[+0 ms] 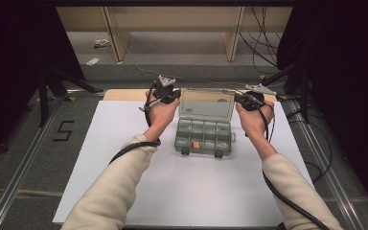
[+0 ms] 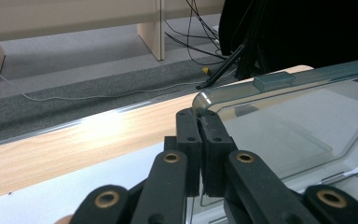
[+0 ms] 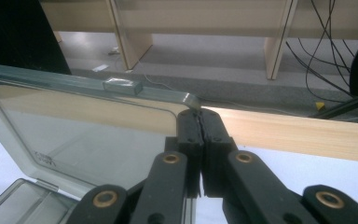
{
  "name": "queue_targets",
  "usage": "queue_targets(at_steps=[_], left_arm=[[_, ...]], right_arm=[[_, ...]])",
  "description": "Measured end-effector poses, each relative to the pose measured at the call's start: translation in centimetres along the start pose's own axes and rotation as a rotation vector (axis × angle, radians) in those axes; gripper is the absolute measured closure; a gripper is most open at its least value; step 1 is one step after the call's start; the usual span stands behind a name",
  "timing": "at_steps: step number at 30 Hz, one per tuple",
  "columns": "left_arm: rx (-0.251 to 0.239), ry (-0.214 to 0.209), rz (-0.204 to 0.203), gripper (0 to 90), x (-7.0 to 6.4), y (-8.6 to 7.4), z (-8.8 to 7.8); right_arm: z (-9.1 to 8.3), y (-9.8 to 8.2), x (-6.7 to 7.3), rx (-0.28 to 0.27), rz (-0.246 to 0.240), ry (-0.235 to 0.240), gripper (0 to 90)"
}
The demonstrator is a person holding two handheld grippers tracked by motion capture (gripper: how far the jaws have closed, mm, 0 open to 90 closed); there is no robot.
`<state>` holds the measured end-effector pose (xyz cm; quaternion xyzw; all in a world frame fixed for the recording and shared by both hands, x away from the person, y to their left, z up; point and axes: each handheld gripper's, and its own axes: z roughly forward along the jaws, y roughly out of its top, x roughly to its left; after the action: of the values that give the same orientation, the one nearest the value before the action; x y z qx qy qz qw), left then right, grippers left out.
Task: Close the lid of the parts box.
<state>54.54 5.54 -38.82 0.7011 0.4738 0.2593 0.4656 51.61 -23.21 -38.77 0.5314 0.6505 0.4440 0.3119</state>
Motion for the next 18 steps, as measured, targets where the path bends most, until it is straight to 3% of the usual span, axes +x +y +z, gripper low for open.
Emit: queue_targets(at_steps=[18], left_arm=[[-0.026,-0.008,0.034,87.4,-0.4,-0.9,-1.3]], right_arm=[[-1.6,-0.9,0.4,-0.019,-0.024,0.013,89.0]])
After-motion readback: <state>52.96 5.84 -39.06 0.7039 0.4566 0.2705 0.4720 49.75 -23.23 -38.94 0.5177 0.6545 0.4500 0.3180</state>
